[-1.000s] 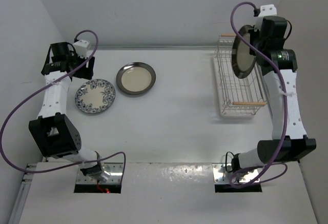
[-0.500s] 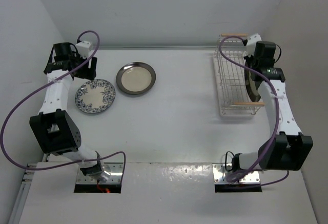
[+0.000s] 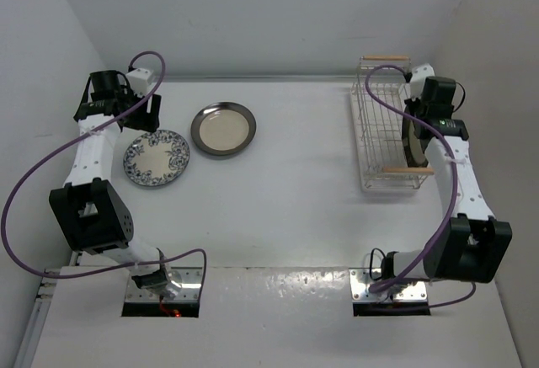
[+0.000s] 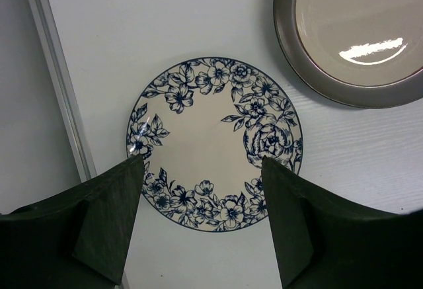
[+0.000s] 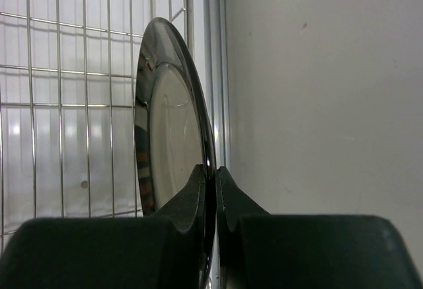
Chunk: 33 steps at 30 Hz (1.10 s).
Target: Load the plates into the dish rack
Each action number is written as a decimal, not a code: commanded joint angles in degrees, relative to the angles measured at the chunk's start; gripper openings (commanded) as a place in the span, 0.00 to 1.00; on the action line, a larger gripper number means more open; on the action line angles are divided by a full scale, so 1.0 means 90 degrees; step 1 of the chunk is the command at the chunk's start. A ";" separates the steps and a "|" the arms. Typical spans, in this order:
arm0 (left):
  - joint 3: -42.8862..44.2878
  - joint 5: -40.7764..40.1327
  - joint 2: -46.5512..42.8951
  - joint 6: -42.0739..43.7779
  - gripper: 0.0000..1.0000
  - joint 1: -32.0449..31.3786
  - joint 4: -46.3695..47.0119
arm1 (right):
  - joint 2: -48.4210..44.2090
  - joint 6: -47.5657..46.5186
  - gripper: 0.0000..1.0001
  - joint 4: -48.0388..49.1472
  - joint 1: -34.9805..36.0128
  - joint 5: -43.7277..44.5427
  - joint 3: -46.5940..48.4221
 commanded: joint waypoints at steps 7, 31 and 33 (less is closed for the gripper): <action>0.0000 -0.0056 -0.0090 -0.0049 0.76 -0.0166 0.0061 | -0.0483 0.0278 0.00 0.0923 -0.0052 -0.0003 0.1027; 0.0000 -0.0291 0.0085 0.0009 0.76 -0.0284 0.0061 | -0.0317 0.1088 0.00 0.0601 -0.0443 -0.0629 0.0159; 0.0000 -0.0349 0.0085 0.0068 0.76 -0.0284 0.0061 | -0.0278 0.1020 0.00 0.0620 -0.0433 -0.0609 0.0081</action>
